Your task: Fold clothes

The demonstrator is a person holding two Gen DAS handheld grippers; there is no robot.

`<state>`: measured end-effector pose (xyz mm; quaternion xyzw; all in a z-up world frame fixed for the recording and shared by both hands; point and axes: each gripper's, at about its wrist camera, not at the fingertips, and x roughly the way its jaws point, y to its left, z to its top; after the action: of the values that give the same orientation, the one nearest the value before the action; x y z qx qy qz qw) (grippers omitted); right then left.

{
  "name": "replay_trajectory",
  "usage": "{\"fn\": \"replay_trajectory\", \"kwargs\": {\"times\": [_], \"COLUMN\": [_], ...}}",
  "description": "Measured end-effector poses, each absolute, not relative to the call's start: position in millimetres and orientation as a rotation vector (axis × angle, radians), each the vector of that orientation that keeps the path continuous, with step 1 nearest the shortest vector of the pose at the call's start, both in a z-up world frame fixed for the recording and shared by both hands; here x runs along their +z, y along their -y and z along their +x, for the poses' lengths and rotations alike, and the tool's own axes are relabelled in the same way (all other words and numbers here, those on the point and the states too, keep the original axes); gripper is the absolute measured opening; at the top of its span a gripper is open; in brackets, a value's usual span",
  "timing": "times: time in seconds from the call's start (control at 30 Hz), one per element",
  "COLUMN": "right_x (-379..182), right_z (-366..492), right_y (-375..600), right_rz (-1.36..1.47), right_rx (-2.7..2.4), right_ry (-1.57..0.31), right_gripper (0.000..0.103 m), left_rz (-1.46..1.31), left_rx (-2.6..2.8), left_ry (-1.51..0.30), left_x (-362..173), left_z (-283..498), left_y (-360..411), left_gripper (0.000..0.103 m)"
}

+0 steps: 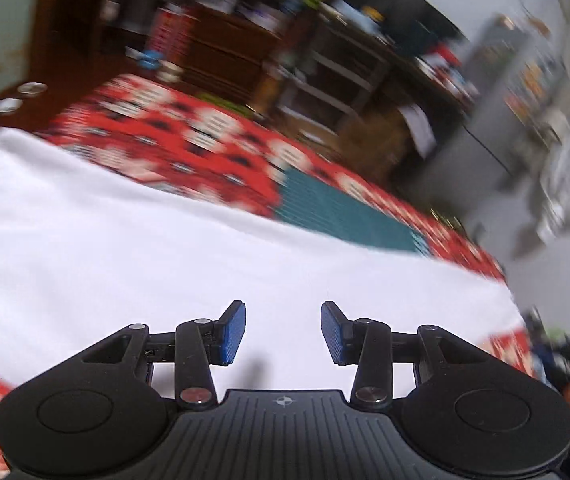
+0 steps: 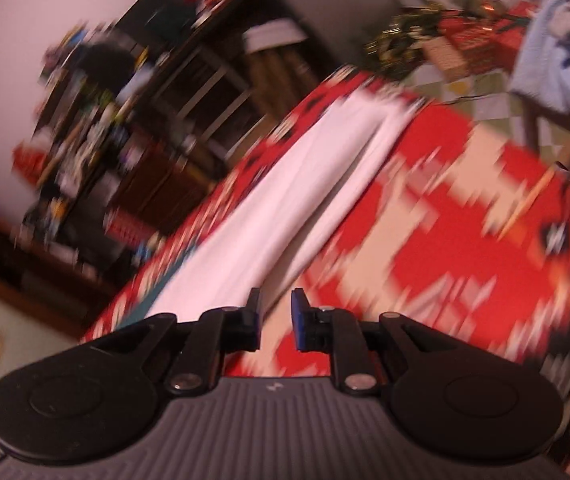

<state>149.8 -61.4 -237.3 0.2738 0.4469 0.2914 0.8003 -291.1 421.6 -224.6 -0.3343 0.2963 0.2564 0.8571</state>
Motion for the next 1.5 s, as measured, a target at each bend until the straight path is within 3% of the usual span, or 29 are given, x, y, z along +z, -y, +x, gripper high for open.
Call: {"fn": "replay_trajectory", "kwargs": {"times": [0.17, 0.43, 0.6, 0.97, 1.07, 1.37, 1.5], "right_x": [-261.8, -277.2, -278.7, -272.1, -270.1, -237.5, -263.4], "right_z": [228.5, 301.6, 314.8, 309.6, 307.7, 291.8, 294.9], "right_y": [74.1, 39.8, 15.4, -26.6, -34.7, -2.3, 11.5], "right_rz": [0.732, 0.579, 0.48, 0.301, 0.274, 0.305, 0.358], "right_rx": [0.499, 0.421, 0.399, 0.352, 0.334, 0.32, 0.321], "right_ry": [-0.934, -0.921, -0.966, -0.976, -0.96, -0.839, -0.886], "right_gripper": [0.018, 0.013, 0.009, 0.014, 0.001, 0.0, 0.0], "left_rz": [-0.716, -0.758, -0.778, -0.823, -0.829, -0.799, -0.781], "left_rx": [0.514, 0.562, 0.562, 0.558, 0.556, 0.527, 0.517], "left_ry": [-0.691, -0.694, -0.692, -0.69, -0.688, -0.661, -0.669], "left_x": [-243.8, -245.7, -249.4, -259.3, -260.3, -250.1, -249.6], "left_z": [-247.6, -245.1, -247.6, -254.1, -256.0, -257.5, -255.0], "left_y": [-410.3, -412.4, -417.5, -424.5, -424.6, -421.6, -419.3], "left_gripper": [0.041, 0.041, 0.041, 0.041, 0.041, 0.041, 0.041]}}
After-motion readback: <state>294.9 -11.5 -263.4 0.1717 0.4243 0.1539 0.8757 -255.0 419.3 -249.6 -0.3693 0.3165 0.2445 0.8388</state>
